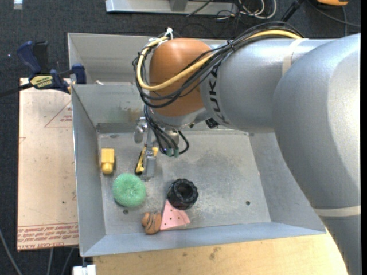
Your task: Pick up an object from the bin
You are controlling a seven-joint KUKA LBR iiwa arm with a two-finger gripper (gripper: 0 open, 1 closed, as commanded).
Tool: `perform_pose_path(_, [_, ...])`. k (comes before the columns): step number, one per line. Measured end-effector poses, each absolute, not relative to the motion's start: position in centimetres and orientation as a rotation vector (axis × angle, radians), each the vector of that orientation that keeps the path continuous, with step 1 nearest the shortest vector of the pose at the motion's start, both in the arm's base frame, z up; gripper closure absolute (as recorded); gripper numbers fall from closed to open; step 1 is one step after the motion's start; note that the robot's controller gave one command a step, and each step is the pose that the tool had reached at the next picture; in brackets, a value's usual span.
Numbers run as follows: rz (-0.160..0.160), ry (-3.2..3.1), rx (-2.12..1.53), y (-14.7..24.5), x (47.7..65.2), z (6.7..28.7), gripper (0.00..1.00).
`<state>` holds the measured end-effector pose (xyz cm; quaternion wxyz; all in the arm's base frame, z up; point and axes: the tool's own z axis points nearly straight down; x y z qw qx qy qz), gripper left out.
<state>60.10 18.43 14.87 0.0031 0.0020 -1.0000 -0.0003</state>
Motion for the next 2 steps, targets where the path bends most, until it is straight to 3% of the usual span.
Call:
perform_pose_path(1, [-0.003, -3.142, 0.001, 18.4, 60.3, 15.4, 0.0])
perform_pose_path(2, [-0.006, -3.147, 0.117, 16.1, 59.2, 12.2, 0.0])
